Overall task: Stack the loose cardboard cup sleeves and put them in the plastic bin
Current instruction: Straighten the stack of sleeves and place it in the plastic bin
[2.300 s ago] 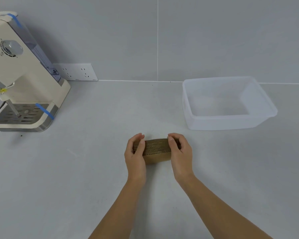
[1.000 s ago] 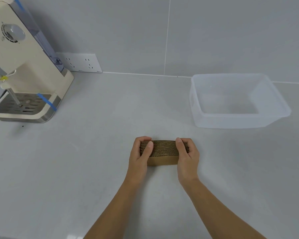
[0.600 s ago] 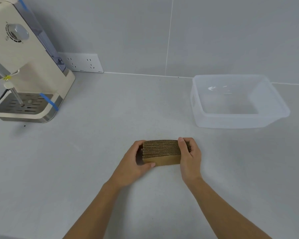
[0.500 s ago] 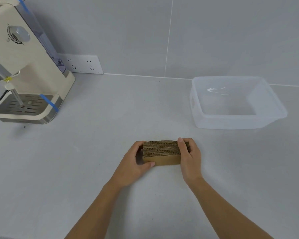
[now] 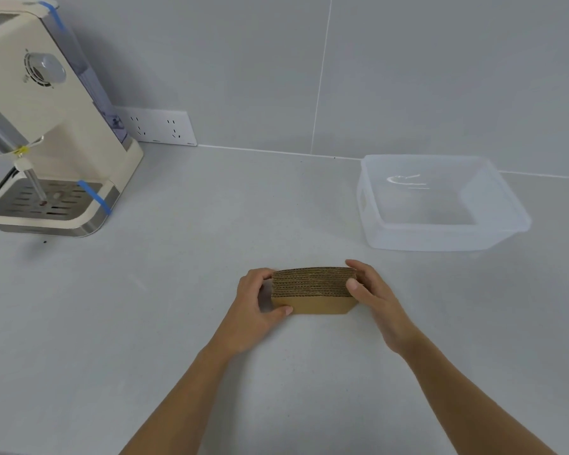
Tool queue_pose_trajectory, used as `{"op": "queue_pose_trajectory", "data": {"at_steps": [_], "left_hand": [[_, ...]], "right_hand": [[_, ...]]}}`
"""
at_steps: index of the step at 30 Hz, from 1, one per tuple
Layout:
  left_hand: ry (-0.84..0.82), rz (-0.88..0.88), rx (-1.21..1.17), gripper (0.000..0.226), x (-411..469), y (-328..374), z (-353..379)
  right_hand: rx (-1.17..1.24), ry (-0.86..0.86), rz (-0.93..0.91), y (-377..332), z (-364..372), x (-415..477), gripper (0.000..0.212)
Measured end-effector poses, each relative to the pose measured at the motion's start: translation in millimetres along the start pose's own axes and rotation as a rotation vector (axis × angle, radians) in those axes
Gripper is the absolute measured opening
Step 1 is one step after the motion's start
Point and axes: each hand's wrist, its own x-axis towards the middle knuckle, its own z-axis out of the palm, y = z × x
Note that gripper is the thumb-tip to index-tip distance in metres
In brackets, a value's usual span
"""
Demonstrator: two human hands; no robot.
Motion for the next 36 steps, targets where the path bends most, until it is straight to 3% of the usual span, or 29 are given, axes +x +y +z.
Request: {"op": "queue_pose_trajectory", "data": {"at_steps": [3,6,16,36], "left_hand": [[-0.001,-0.017,-0.006,0.051,0,1,0],[0.011,-0.013,-0.010,0.052,0,2,0],[0.019,-0.041,-0.039,0.052,-1,3,-2],[0.092,-0.113,-0.170,0.044,1,15,4]], "right_hand": [[-0.051,-0.170,0.061,-3,-16,-1,0.074],[-0.158,-0.211,0.047,-5,-20,0,0.081],[-0.111,-0.090,-0.007,3,-12,1,0.046],[0.054,0.033,-0.034,0,-4,0,0.043]]}}
